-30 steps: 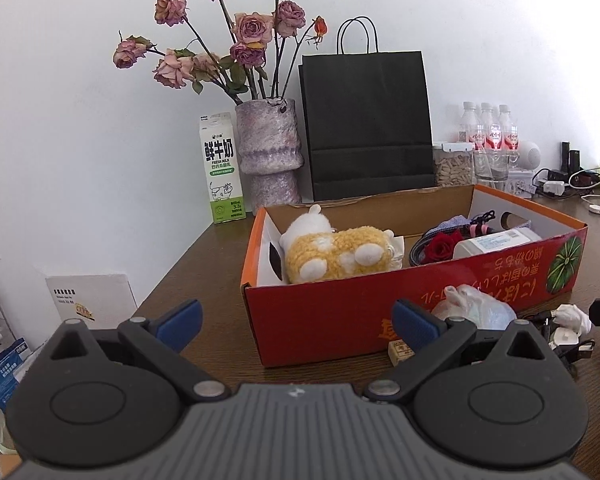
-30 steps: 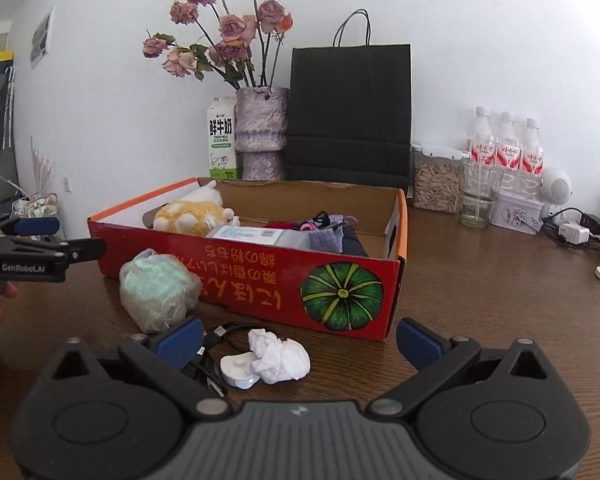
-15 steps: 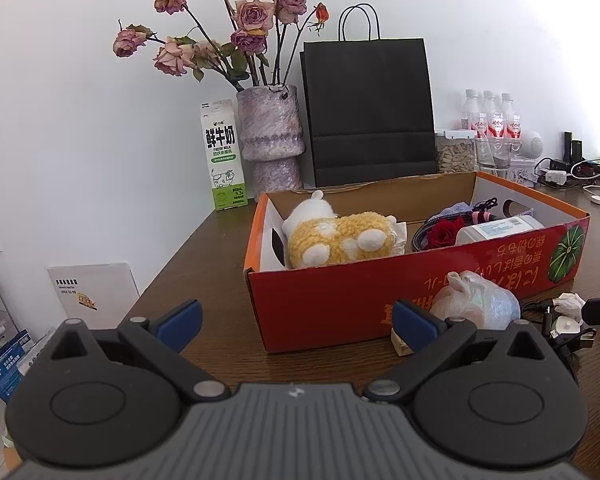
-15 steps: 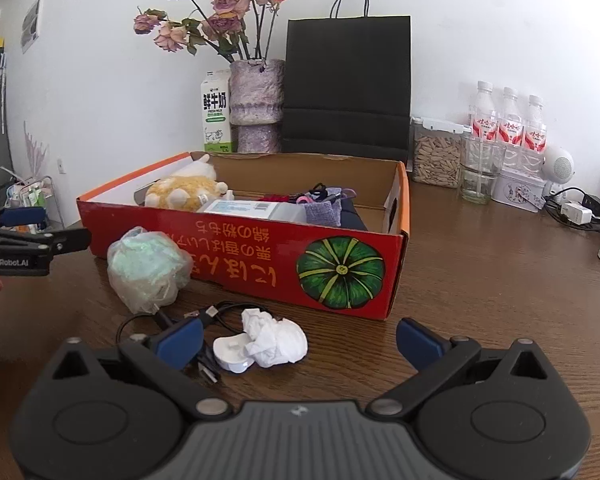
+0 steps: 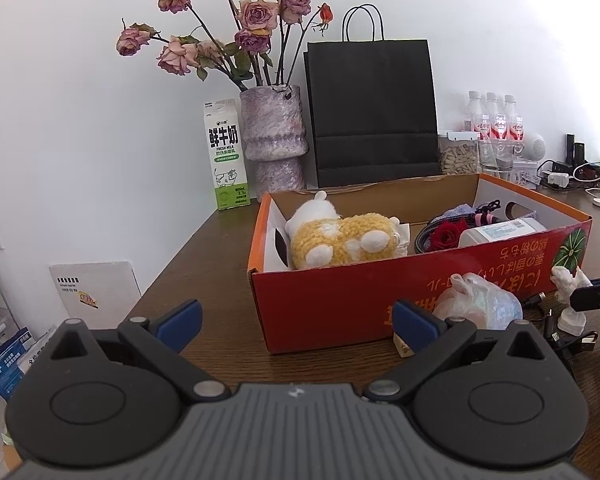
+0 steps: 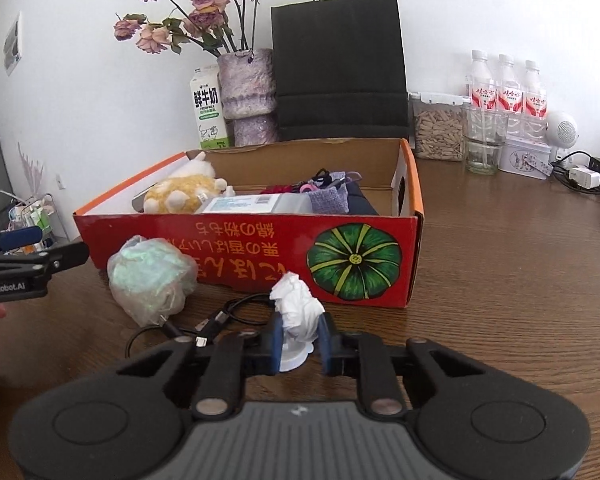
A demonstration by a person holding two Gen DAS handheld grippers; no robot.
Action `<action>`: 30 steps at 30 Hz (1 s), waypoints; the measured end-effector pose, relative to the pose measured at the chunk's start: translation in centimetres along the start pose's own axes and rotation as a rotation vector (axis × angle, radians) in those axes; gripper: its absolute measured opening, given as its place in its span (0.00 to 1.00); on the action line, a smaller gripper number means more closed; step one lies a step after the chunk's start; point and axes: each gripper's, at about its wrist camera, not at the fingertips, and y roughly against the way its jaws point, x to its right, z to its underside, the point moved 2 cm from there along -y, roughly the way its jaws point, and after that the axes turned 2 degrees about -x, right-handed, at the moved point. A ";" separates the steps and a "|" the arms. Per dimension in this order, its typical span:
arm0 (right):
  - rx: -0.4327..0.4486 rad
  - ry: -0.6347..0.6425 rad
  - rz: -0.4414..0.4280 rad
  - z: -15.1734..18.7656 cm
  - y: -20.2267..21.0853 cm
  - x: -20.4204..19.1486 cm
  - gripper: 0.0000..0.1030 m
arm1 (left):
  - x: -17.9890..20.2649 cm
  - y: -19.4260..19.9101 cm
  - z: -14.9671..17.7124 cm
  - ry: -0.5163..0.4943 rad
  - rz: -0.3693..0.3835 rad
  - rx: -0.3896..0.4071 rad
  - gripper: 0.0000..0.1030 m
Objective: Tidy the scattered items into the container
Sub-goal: 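Grasp the white tissue with the right gripper while the left gripper grasps the plastic bag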
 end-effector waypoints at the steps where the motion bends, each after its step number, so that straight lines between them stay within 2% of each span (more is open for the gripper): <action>1: 0.013 0.004 0.002 0.0 0.2 -0.1 0.17 | 0.0 0.0 0.0 0.002 -0.002 0.000 1.00; 20: 0.073 0.029 0.040 -0.1 1.1 -0.3 0.17 | -0.4 0.2 -0.3 0.022 -0.007 0.020 1.00; 30: 0.091 0.037 0.055 -0.1 1.3 -0.4 0.17 | 0.9 0.5 -0.7 0.064 0.028 0.024 1.00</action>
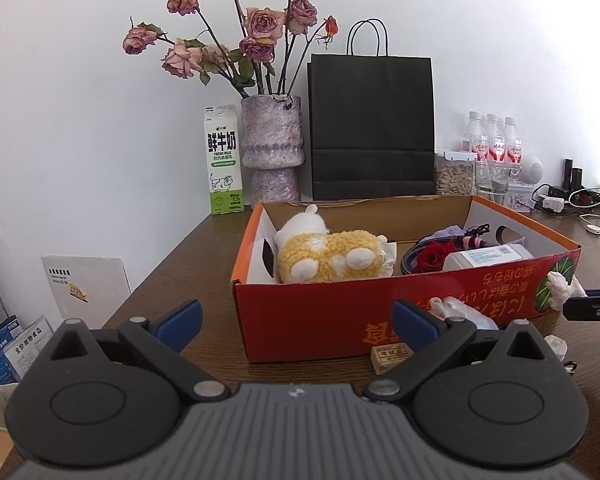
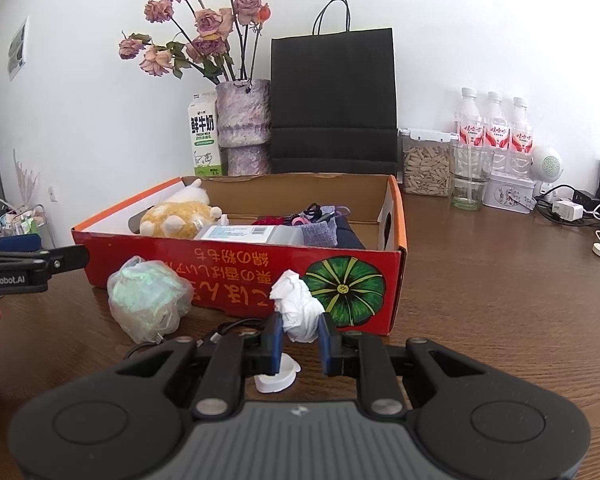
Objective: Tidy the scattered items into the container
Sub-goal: 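Grasp the white tissue with the right gripper while the left gripper grasps the plastic bag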
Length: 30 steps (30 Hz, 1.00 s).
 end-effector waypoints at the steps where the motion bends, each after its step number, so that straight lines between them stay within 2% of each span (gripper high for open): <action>1: 0.005 -0.001 0.002 0.0 0.1 0.0 0.17 | 0.3 0.0 0.0 0.000 0.005 -0.001 1.00; 13: 0.036 -0.008 0.019 -0.1 1.2 1.5 0.17 | 4.4 0.3 -0.1 0.008 0.097 0.004 1.00; 21: 0.048 -0.008 0.019 0.0 1.7 2.3 0.17 | 6.8 -1.2 0.3 -0.041 0.086 -0.062 1.00; 26: 0.055 0.015 0.013 0.1 1.9 1.8 0.17 | 6.8 -1.9 0.4 -0.013 0.093 -0.096 1.00; 30: 0.053 0.018 0.014 0.2 1.9 1.8 0.17 | 7.3 -2.4 0.4 -0.033 0.084 -0.130 1.00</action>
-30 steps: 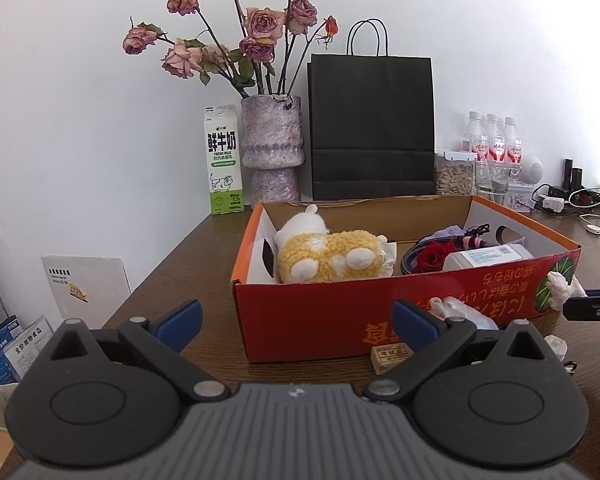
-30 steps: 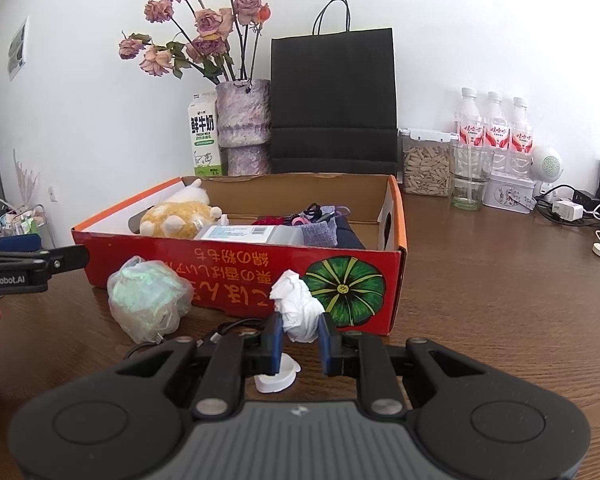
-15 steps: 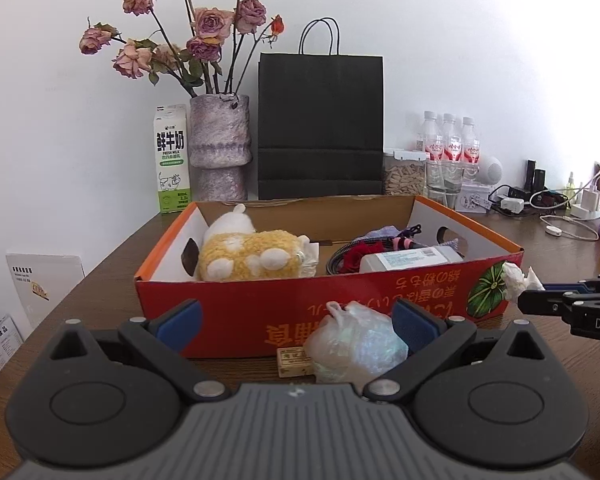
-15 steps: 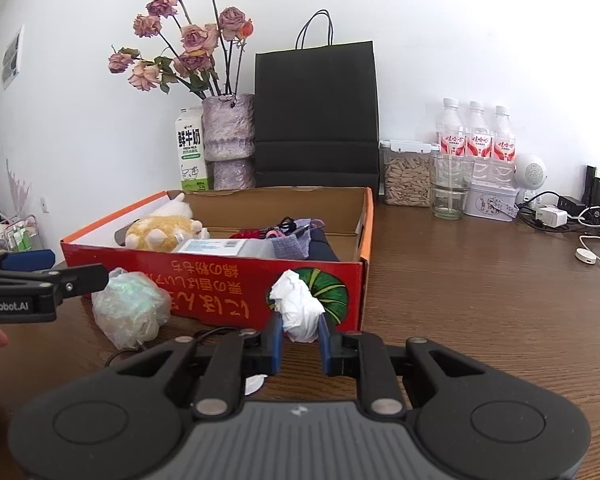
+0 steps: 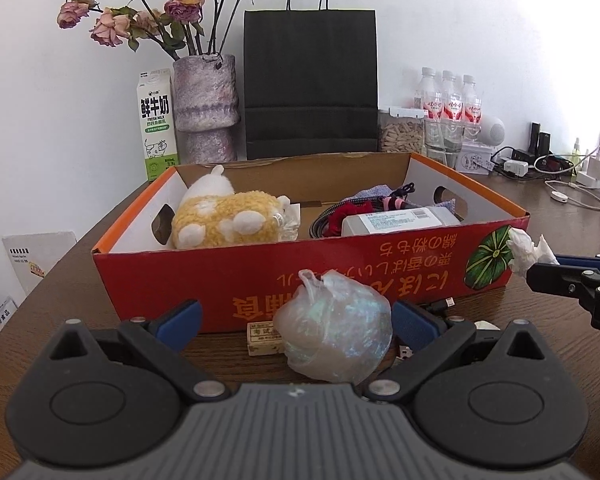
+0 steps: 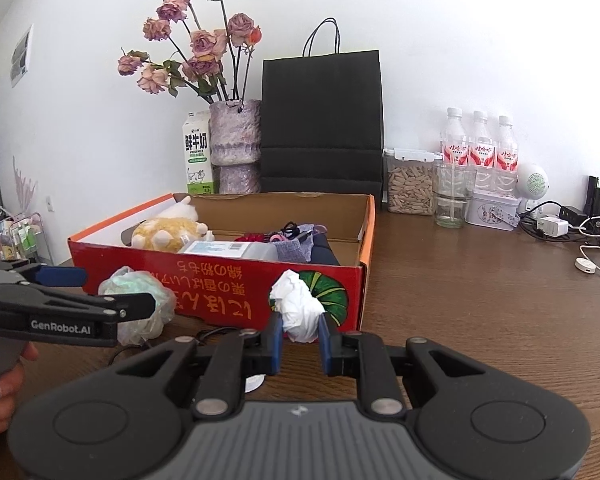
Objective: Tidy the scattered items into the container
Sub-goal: 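Grasp the white tissue with the right gripper while the left gripper grasps the plastic bag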
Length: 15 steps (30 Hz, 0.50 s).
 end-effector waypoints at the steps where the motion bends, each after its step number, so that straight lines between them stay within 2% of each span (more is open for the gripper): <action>1: -0.003 0.002 0.000 0.0 0.0 0.0 0.17 | 0.0 0.0 0.0 0.000 0.001 -0.003 1.00; 4: -0.006 0.007 0.002 0.0 -0.1 -0.1 0.17 | 0.1 0.0 0.0 0.005 0.004 -0.002 0.94; 5: -0.006 0.008 0.003 0.0 -0.1 -0.1 0.17 | 0.1 0.0 0.0 0.004 0.004 -0.002 0.89; 7: -0.009 0.010 0.004 0.1 -0.1 -0.1 0.17 | 0.1 0.1 0.0 0.005 0.021 -0.001 0.70; 8: -0.011 0.013 0.004 0.1 -0.1 -0.1 0.17 | 0.1 0.2 0.0 0.009 0.037 -0.002 0.54; 9: -0.011 0.015 0.005 0.1 -0.2 -0.2 0.17 | 0.1 0.2 0.1 0.012 0.056 -0.003 0.43; 10: -0.011 0.017 0.006 0.1 -0.2 -0.2 0.17 | 0.2 0.3 0.1 0.012 0.060 0.001 0.42; 11: -0.011 0.019 0.007 0.1 -0.2 -0.2 0.17 | 0.3 0.5 0.1 0.008 0.057 0.009 0.37; 15: -0.010 0.024 0.011 0.1 -0.2 -0.3 0.17 | 0.3 0.7 0.1 0.008 0.060 0.018 0.35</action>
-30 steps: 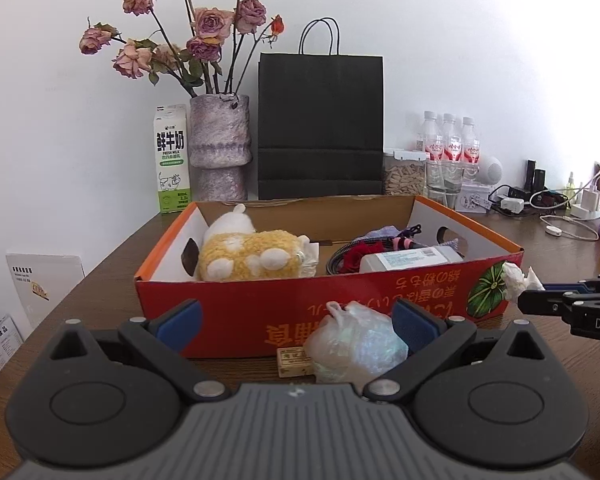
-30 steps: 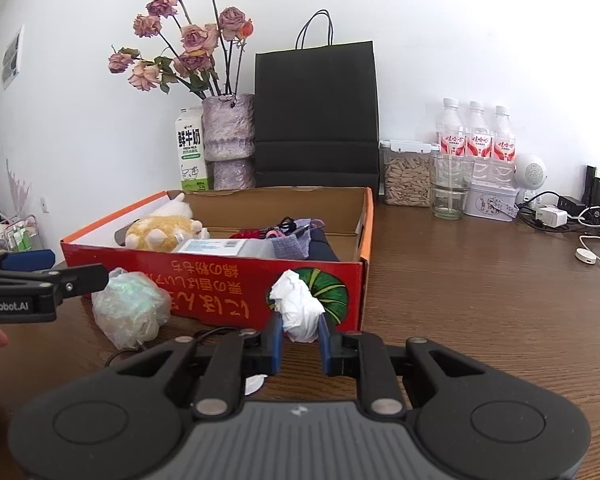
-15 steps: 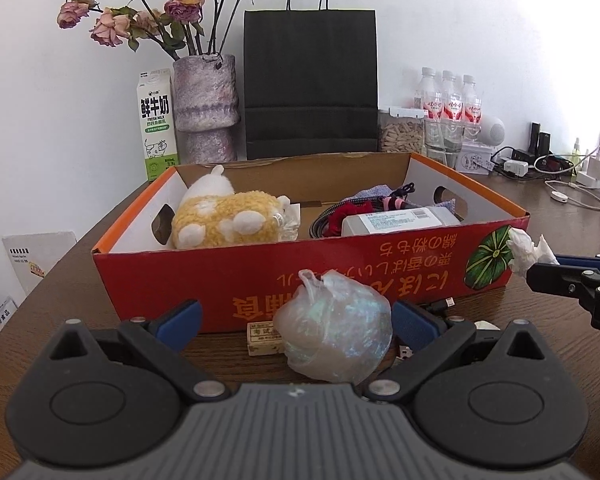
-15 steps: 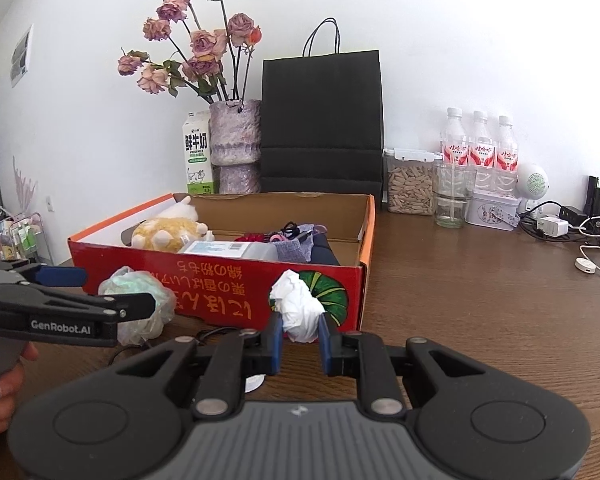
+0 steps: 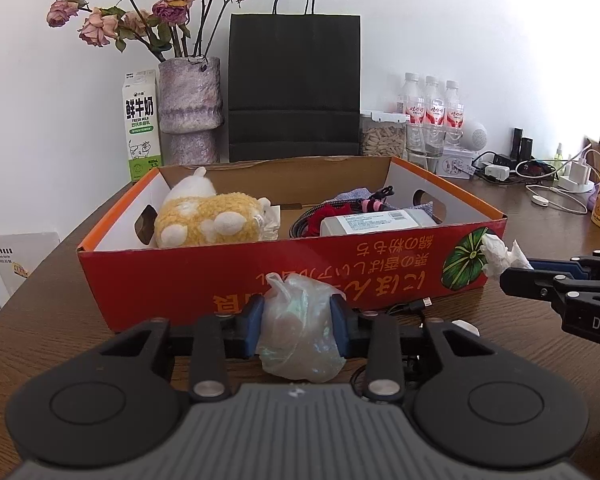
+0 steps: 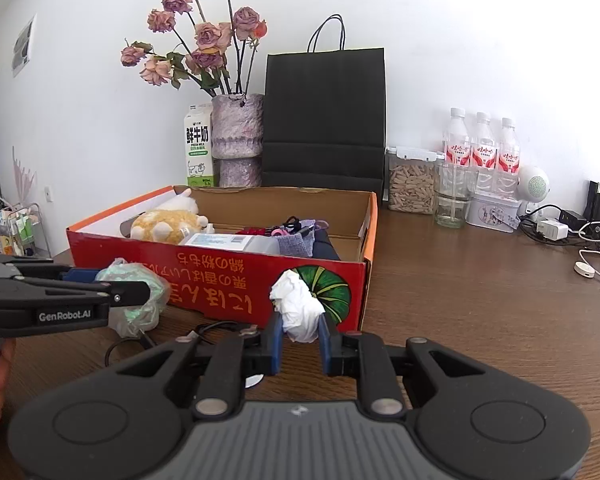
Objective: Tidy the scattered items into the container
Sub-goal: 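Grasp the white tissue with the right gripper while the left gripper grasps the plastic bag, then carry the tissue and plastic bag up over the box and release them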
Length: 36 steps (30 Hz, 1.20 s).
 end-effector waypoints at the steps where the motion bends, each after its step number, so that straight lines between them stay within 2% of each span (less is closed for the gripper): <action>1: 0.001 0.001 0.001 0.0 0.0 0.0 0.17 | 0.0 0.0 0.0 0.001 0.000 0.001 0.35; 13: 0.014 0.006 -0.003 -0.1 0.2 -0.1 0.17 | 0.1 0.6 0.0 -0.007 0.003 0.026 0.34; 23: 0.067 0.006 -0.015 -0.1 1.1 0.0 0.17 | 0.0 1.9 -0.2 0.009 0.037 0.091 0.30; 28: 0.077 0.002 -0.011 -0.2 1.4 -0.1 0.17 | 0.0 3.0 -0.4 0.012 0.029 0.152 0.29; 36: 0.103 -0.024 -0.023 -0.9 1.8 -0.2 0.17 | -0.6 4.1 -1.4 0.041 0.041 0.202 0.28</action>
